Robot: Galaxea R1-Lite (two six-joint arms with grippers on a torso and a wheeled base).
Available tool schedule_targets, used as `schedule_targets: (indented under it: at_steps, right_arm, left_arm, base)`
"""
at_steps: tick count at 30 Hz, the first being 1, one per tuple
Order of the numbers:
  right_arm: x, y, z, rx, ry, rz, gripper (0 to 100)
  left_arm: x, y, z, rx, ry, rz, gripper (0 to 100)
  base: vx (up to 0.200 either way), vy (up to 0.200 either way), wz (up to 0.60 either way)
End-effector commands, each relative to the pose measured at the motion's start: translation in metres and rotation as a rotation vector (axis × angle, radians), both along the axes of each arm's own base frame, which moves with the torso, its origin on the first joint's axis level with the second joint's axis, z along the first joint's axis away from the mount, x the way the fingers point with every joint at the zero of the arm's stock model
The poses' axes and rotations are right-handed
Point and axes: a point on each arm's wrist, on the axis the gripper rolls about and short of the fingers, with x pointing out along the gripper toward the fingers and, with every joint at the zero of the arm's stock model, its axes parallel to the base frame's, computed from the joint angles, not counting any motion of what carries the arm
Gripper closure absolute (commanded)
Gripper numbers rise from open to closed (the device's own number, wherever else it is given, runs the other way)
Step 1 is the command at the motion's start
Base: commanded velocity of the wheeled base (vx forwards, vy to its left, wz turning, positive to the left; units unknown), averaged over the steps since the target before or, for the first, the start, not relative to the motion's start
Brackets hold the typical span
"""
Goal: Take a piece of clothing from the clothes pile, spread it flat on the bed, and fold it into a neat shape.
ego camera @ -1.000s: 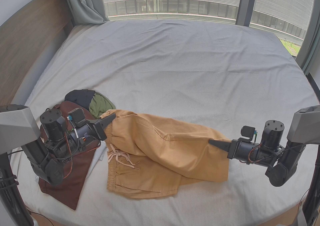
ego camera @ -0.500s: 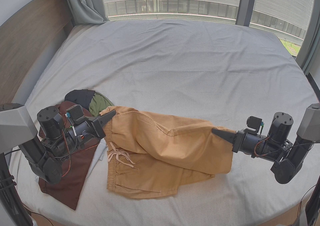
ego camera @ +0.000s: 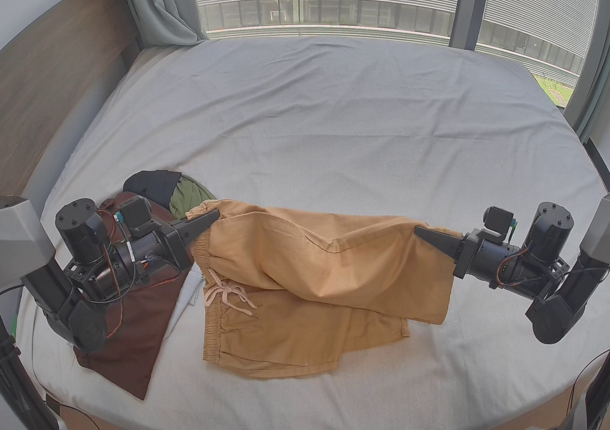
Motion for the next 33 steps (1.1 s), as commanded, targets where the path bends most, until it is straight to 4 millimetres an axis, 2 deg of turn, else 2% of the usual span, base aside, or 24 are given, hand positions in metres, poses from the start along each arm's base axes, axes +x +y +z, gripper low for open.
schedule_targets:
  at_steps: [1,11,33]
  right_arm:
    - [0.002,-0.003,0.003,0.005,-0.014,-0.011,100]
    - [0.005,-0.006,0.012,0.018,-0.046,-0.025,100]
    - [0.012,-0.005,0.021,0.051,-0.066,-0.028,100]
  left_arm:
    - [-0.001,0.006,0.004,0.010,-0.023,0.009,100]
    - [0.000,0.017,0.005,0.025,-0.037,0.010,100]
    - [0.001,0.017,0.004,0.022,-0.033,0.011,100]
  base:
    - [0.000,0.000,0.00]
    - [0.000,0.000,0.00]
    - [0.000,0.000,0.00]
